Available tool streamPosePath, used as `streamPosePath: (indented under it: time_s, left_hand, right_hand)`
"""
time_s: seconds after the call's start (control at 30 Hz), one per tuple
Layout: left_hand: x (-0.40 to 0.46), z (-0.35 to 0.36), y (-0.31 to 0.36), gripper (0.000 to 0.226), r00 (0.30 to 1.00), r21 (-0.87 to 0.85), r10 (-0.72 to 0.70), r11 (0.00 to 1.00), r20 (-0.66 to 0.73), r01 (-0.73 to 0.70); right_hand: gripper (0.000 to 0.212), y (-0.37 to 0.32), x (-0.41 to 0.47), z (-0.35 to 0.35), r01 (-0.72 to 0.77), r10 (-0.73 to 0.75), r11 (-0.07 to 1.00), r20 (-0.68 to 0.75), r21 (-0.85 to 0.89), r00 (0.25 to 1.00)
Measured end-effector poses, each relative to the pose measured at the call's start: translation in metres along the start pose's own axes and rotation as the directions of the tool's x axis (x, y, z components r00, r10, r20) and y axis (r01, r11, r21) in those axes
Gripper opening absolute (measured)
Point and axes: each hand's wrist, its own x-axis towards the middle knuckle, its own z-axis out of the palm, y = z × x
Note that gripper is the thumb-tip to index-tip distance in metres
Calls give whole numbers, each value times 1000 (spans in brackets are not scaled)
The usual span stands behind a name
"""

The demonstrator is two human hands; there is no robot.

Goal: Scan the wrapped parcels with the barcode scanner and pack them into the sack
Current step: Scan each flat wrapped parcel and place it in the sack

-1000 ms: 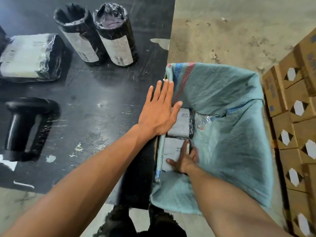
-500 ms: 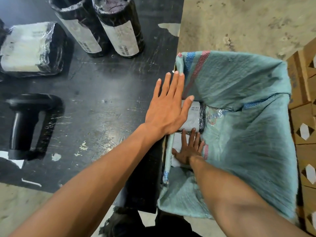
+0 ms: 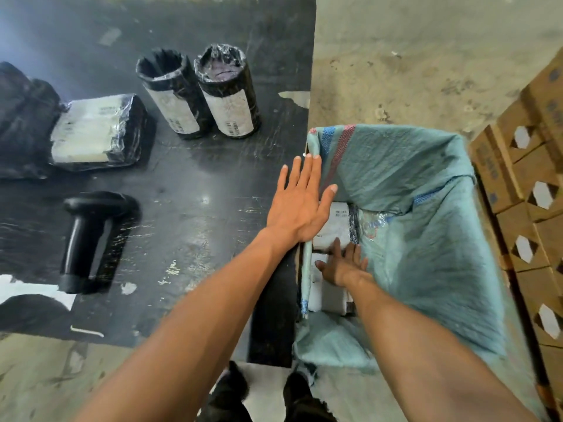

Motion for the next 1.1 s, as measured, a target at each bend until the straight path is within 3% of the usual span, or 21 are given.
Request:
streamPosePath:
  time_s: [0.2, 0.4, 0.5, 0.7, 0.8, 0.9, 1.1]
  left_hand:
    - [-2, -4, -1, 71, 999, -125, 6, 992, -49, -12]
    - [-10, -29, -13, 48, 995, -525, -35, 851, -93, -19]
    - [-16, -59, -29, 45, 995, -479, -28, 877, -97, -23]
    - [-29, -148, -93, 35, 917, -450, -125, 891, -379, -64]
    - [-36, -187, -149, 37, 876, -380, -176, 925, -449, -8]
    - [-47, -211, -213, 45, 873, -305, -248, 945, -421, 121]
    - [-72, -229, -311, 55, 870, -89, -357, 933, -341, 348]
  right_hand:
    - [83, 8, -33, -35, 10, 29, 984, -215, 180, 976]
    - [82, 1, -83, -66, 130, 35, 930, -436, 344, 899]
    - [82, -17, -109, -83, 194, 51, 897, -530, 398, 847]
    - [83, -103, -164, -109, 382, 24, 840, -730, 385, 683]
    - [85, -162, -186, -112, 475, -32, 809, -781, 346, 624]
    - [87, -220, -201, -104, 517, -119, 804, -771, 295, 625]
    - [90, -324, -216, -72, 496, -312, 857, -628, 138, 713]
